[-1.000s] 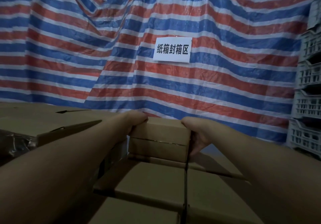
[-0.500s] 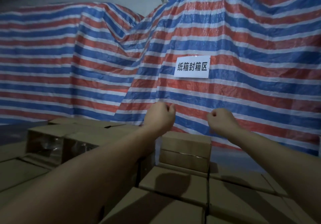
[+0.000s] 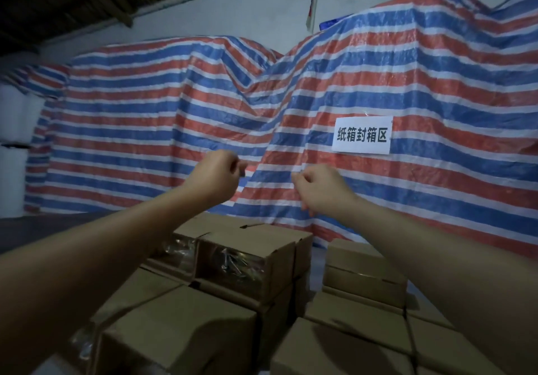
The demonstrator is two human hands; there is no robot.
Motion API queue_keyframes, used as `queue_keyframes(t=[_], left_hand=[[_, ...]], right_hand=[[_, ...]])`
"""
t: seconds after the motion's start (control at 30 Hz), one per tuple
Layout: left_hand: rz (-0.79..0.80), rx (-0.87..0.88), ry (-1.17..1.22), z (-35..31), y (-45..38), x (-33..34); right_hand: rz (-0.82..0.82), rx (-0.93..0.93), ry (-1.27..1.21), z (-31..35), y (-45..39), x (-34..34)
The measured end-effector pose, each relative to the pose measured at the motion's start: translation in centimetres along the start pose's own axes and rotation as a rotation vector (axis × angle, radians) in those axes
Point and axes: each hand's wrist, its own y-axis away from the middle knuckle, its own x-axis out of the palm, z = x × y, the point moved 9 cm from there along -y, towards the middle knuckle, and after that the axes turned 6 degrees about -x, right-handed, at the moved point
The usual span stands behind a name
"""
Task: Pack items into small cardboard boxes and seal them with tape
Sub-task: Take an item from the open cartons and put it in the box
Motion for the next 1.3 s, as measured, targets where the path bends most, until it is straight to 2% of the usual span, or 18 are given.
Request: queue_keyframes(t=[0.1, 0.17, 0.23, 0.4, 0.53, 0.63, 0.77, 0.87, 0.93, 1.07, 1.2, 1.3], left_hand=[[-0.033, -0.091, 0.017, 4.8, 0.1, -2.2], [-0.016, -0.170, -0.066, 8.4, 0.0, -2.6], [0.014, -0.197, -0.233, 12.0, -0.2, -2.1], [0.069, -0.242, -0.356, 19.7, -0.1, -0.8], [0.029, -0.228, -0.391, 23.9, -0.4, 0.0], [0.022, -0.299, -0.280, 27.2, -0.5, 0.7], [0.088, -0.349, -0.275, 30.4, -0.5, 2.6], [0.157, -0.329, -0.195, 31.5, -0.6, 4.4], [0.149, -0.347, -0.124, 32.1, -0.8, 4.8], [0.071, -0.436, 0.049, 32.9, -1.3, 4.1], [-0.138, -0.385, 0.121, 30.9, -2.8, -1.2], [-0.097, -0.311, 0.178, 27.7, -3.9, -5.6]], right_hand=[[0.135, 0.026, -0.011, 1.5, -0.9, 5.0], [0.240, 0.005, -0.005, 2.3, -1.6, 8.9], [0.325, -0.005, 0.091, 2.5, -2.4, 12.7], [0.437, -0.008, 0.331, 2.7, -4.6, 20.5], [0.533, -0.012, 0.443, 3.0, -6.5, 25.9], [0.593, -0.029, 0.529, 2.9, -7.4, 29.0], [0.636, -0.149, 0.817, 3.1, -7.9, 32.0], [0.592, -0.162, 0.906, 3.6, -8.5, 32.8], [0.567, -0.157, 0.899, 4.2, -9.0, 32.4], [0.445, -0.173, 0.724, 6.4, -10.2, 29.8], [0.362, -0.160, 0.545, 9.0, -11.0, 26.3], [0.327, -0.150, 0.426, 11.3, -11.7, 22.3]])
